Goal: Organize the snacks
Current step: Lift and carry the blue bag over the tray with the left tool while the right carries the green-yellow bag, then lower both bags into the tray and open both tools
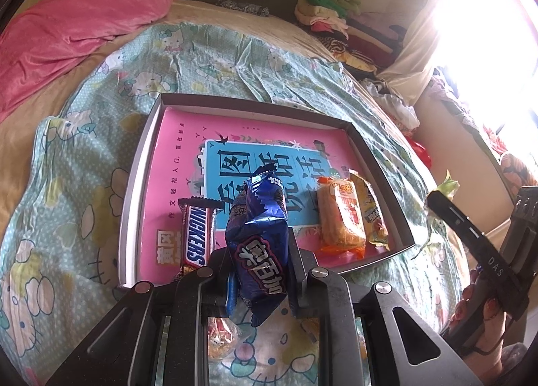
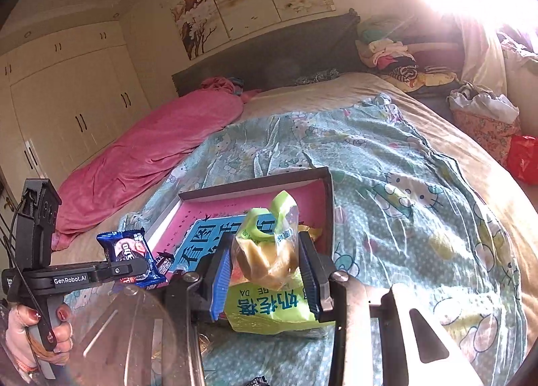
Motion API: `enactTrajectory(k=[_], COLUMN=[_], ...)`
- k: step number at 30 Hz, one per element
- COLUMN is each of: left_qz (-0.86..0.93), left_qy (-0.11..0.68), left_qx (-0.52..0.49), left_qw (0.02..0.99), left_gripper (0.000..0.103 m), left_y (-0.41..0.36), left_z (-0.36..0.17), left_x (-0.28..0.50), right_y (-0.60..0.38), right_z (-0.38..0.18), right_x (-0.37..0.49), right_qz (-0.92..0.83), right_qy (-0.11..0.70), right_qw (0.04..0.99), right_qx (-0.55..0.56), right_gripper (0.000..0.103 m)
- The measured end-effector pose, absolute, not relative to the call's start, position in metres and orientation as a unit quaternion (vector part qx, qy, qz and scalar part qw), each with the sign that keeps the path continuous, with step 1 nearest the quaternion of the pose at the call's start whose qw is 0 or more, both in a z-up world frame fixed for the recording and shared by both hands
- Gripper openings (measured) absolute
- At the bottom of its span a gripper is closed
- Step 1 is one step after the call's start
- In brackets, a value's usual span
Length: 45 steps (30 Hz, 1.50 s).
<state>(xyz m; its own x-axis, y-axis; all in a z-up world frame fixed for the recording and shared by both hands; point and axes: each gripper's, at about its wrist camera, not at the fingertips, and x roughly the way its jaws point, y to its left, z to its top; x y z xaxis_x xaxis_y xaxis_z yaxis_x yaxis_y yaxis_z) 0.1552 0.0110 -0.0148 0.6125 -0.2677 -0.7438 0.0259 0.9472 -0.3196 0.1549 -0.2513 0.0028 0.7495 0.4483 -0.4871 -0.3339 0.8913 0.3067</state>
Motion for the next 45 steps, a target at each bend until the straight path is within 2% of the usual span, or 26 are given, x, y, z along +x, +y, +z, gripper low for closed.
enactTrajectory(k=[18, 45], left_qz=[-0.078, -0.079], left_qy=[0.446, 0.454], left_qx=[-0.131, -0.132], left_qw=[0.882, 0.878], left_gripper=[0.023, 0.023], left_y=[0.007, 0.006], left_z=[-0.028, -0.032], left_x=[0.159, 0.161], right_y=[-0.238, -0.178], right_z=[-0.015, -0.036], right_x=[0.185, 0.178], right_qz=[0.223, 0.258], right_qy=[0.306, 0.332], right_qw=[0.919, 0.907], right_qx=[0.107, -0.036], right_gripper=[0.038, 0.039])
